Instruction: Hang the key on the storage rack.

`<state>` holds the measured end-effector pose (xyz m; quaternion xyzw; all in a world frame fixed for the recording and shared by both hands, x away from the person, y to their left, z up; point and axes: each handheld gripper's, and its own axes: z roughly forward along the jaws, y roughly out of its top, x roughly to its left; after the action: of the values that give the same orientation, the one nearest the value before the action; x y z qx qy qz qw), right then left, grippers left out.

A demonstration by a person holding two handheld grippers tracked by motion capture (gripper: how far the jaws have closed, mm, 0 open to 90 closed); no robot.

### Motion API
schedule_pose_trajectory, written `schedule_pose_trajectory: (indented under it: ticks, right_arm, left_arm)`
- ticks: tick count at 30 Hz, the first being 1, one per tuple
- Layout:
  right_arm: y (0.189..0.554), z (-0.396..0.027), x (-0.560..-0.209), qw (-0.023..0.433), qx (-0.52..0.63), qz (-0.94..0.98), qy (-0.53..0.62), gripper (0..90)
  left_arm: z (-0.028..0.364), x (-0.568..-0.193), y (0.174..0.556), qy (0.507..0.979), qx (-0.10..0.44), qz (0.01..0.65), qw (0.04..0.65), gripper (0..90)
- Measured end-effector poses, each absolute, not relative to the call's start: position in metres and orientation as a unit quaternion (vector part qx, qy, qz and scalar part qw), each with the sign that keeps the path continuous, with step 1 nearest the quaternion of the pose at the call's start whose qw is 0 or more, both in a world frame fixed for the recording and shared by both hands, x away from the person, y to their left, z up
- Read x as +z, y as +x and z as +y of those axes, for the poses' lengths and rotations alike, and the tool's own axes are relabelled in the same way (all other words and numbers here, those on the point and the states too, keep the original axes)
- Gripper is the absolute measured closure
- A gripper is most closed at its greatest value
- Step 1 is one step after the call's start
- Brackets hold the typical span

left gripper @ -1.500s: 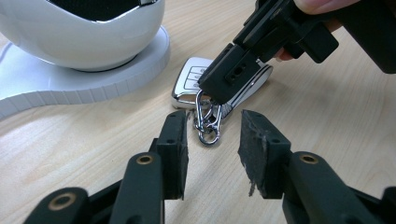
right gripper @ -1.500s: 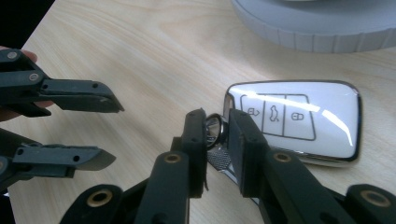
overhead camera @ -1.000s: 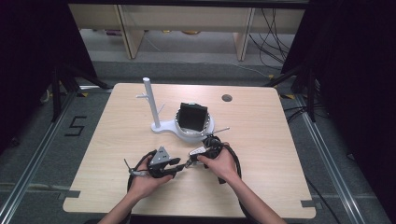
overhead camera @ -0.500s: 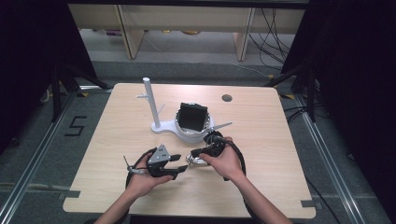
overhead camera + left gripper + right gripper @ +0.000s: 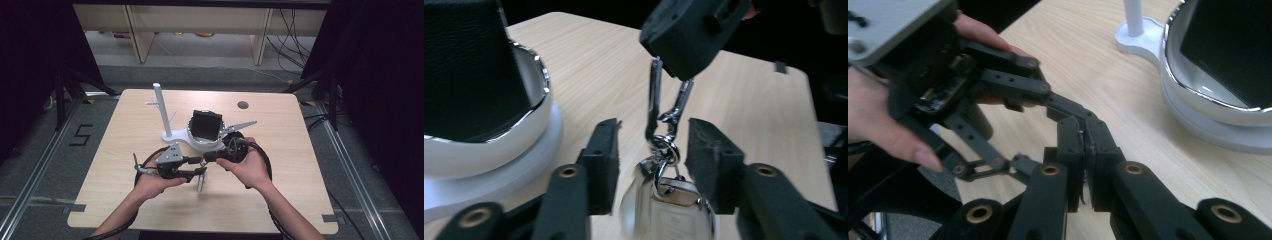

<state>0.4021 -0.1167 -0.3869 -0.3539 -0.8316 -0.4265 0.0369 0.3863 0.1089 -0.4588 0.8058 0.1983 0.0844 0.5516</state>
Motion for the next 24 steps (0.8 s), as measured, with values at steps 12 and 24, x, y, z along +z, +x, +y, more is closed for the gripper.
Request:
schedule_pose_trajectory:
  ticks: [12,24]
  right_arm:
    - [0.401,-0.116,-0.384,0.053,-0.442,-0.831,-0.334,87.3]
    - [0.406,-0.119,-0.383,0.038,-0.473,-0.822,-0.313,80.1]
  left_arm:
    - [0.112,-0.453,0.381,0.804,0.068,0.208,0.553,76.9]
    - [0.113,-0.447,0.378,0.804,0.095,0.232,0.538,82.6]
